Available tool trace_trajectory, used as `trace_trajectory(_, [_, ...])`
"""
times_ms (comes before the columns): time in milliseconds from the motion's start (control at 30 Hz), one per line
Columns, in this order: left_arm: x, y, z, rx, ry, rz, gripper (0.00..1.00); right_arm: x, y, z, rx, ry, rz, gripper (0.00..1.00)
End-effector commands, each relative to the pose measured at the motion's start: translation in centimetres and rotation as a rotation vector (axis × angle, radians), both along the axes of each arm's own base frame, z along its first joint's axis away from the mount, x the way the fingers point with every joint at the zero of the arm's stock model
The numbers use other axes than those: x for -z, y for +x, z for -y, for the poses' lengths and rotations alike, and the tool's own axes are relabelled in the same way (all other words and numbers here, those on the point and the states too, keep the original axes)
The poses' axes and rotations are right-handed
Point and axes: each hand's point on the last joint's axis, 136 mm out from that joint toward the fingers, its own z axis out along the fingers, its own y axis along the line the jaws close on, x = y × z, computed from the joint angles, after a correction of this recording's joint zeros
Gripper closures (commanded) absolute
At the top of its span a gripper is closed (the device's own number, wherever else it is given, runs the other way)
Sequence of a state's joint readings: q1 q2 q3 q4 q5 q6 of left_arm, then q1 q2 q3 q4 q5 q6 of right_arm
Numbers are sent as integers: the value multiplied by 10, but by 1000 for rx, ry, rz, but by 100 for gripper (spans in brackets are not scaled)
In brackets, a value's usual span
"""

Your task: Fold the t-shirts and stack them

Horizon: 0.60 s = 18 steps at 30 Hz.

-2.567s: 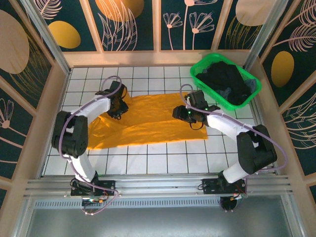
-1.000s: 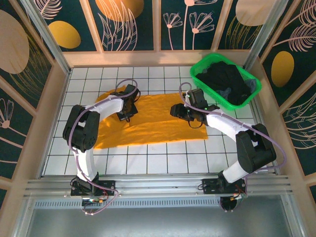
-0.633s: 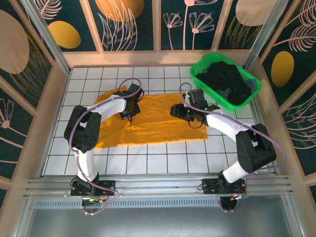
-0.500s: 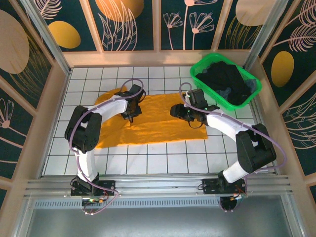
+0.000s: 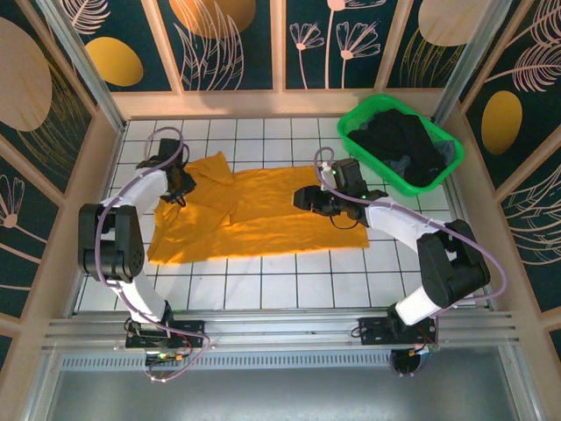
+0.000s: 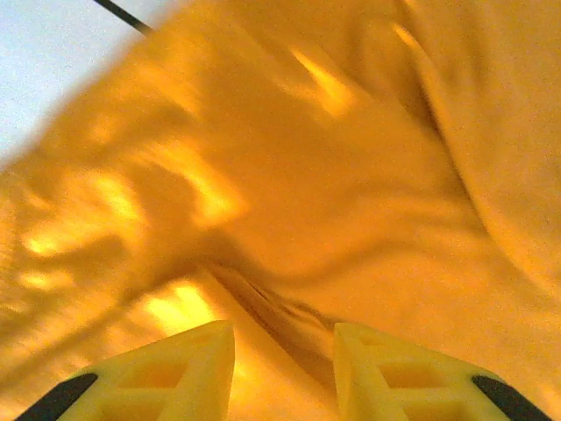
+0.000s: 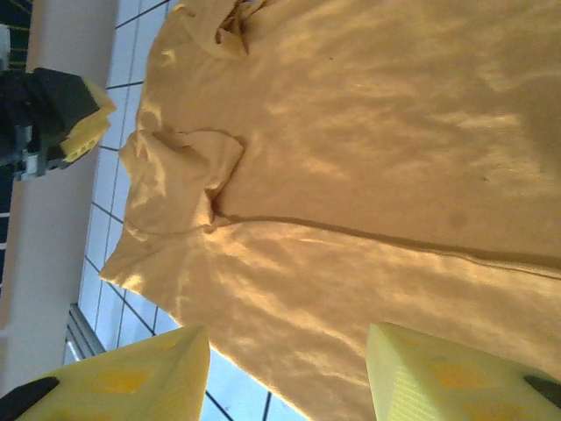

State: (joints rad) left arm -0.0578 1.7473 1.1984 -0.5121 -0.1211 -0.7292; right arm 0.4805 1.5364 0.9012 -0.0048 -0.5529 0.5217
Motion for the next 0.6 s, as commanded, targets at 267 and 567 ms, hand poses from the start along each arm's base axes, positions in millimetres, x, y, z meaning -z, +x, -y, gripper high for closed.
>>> trace_trajectory(267, [42,1,18,105,-156,-18,66,-5,-5,-5,-41,17,32,49])
trace_trajectory(567, [48,-10,10,95,-115,-40,65,-3,-1,-8,-44,18,25,49])
